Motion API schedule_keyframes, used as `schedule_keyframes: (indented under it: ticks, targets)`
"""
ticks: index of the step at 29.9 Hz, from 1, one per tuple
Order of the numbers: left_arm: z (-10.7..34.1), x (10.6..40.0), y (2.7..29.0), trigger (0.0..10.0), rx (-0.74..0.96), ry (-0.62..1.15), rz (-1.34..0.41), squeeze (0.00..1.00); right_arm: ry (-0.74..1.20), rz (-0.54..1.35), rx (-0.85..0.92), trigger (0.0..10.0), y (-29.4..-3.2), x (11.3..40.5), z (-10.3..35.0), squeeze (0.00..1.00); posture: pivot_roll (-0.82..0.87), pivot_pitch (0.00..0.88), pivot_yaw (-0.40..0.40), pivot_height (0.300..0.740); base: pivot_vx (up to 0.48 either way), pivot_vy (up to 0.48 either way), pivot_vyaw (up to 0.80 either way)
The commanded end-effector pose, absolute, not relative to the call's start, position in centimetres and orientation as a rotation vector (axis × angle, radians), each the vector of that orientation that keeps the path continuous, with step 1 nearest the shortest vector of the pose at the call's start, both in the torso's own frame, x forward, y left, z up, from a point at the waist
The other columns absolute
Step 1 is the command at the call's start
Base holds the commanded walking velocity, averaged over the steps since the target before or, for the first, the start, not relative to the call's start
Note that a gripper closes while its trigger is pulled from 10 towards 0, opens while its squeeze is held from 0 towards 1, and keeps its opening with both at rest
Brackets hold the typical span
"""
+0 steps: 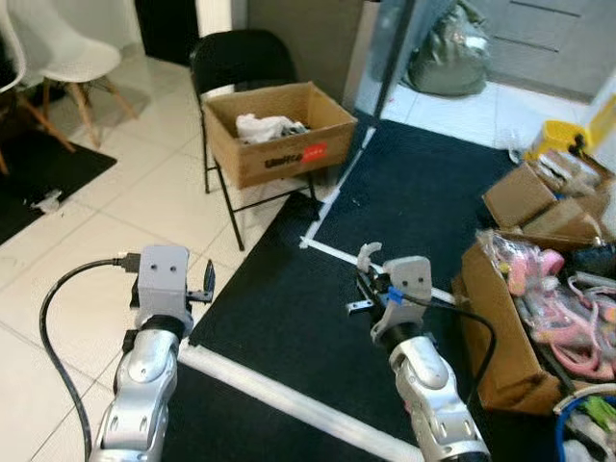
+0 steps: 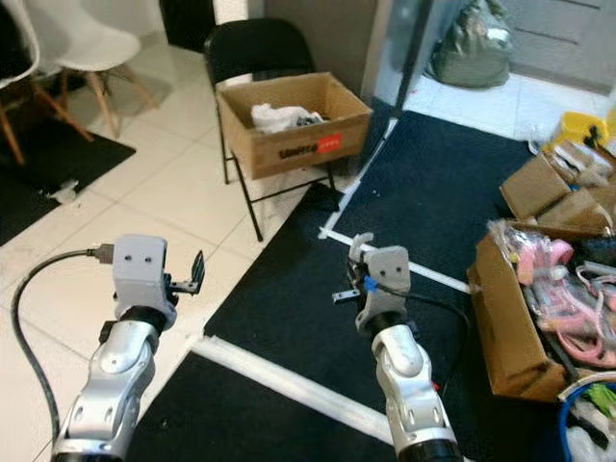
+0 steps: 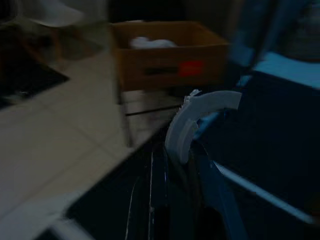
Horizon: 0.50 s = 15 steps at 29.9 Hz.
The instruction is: Picking trash to rubbish bin
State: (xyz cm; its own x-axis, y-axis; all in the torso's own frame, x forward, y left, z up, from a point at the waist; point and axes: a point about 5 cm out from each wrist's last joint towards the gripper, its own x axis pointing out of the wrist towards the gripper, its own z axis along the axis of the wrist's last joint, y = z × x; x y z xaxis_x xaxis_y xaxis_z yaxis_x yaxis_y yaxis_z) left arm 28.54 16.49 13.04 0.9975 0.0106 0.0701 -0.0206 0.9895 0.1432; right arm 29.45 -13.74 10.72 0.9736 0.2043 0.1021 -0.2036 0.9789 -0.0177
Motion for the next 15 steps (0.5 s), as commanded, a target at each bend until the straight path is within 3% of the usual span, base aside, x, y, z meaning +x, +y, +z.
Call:
schedule_keyframes:
  ticks: [1,15]
  targets:
    - [12.85,28.34,17.07,10.0,0.155,-0.063,0.033,0.00,-0.090,0.207,0.008,10.0,-13.51,29.32,10.40,0.00,0.00,0.099,-0.047,0.740,0.259,0.000,-0.46]
    - [12.84,28.31,17.11,10.0,0.157,-0.062,0.031,0.00,-0.086,0.207,0.008,10.0,-13.46,29.31,10.32,0.00,0.00,0.106,-0.047,0.740,0.262,0.000,-0.46]
